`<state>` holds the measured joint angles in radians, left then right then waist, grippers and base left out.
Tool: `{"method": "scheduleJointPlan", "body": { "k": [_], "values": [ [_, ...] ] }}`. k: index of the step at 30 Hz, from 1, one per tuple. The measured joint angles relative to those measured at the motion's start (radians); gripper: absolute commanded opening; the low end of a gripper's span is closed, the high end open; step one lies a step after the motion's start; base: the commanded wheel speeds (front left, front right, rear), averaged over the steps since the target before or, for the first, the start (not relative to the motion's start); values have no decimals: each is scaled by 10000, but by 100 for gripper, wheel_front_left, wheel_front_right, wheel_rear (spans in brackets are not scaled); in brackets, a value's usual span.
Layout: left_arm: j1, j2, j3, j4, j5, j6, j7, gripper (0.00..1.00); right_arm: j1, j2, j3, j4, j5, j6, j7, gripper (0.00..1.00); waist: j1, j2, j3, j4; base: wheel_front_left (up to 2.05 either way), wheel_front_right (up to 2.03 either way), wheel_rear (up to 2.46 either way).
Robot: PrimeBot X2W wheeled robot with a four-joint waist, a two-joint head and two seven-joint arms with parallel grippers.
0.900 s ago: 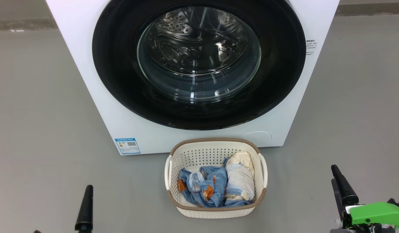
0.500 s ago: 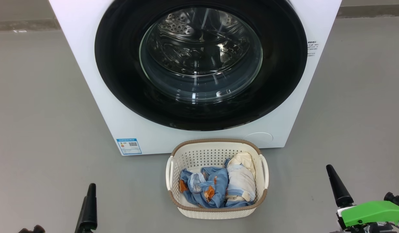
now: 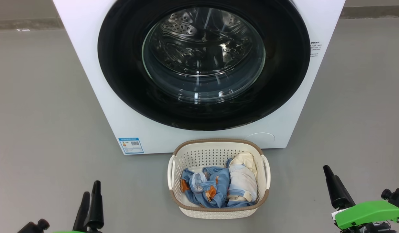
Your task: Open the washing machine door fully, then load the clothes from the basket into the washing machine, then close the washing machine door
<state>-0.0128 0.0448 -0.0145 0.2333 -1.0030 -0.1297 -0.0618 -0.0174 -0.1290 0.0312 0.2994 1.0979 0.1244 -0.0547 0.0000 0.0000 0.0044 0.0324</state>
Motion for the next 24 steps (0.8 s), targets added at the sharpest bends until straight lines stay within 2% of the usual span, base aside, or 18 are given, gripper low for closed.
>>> {"method": "scheduleJointPlan", "body": {
  "k": [24],
  "values": [
    [2, 50, -451, -309, 2665, 0, -681, 100, -196, -422, 650, -50, -2265, 2, -713, 100, 0, 0, 122, 140, 0, 0, 0]
  ]
}}
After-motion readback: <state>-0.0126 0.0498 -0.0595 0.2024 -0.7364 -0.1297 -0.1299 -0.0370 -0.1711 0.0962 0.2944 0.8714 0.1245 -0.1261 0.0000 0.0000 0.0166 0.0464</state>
